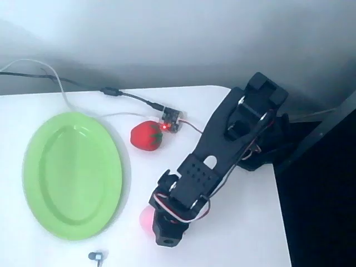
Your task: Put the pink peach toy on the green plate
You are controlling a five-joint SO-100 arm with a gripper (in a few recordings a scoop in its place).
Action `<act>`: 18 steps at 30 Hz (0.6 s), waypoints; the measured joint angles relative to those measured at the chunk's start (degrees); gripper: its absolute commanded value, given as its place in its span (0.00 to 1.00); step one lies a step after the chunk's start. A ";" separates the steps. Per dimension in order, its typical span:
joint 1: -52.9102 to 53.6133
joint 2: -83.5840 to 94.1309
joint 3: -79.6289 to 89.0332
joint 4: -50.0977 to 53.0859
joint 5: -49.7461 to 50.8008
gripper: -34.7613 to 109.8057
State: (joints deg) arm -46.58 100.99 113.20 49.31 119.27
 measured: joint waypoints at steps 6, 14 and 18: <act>0.00 -3.69 -0.35 -1.76 0.00 0.52; 0.00 -6.06 -0.44 -4.22 0.00 0.33; 0.00 -6.06 -0.62 -4.75 0.18 0.24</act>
State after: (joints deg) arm -46.58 94.92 112.59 44.56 119.44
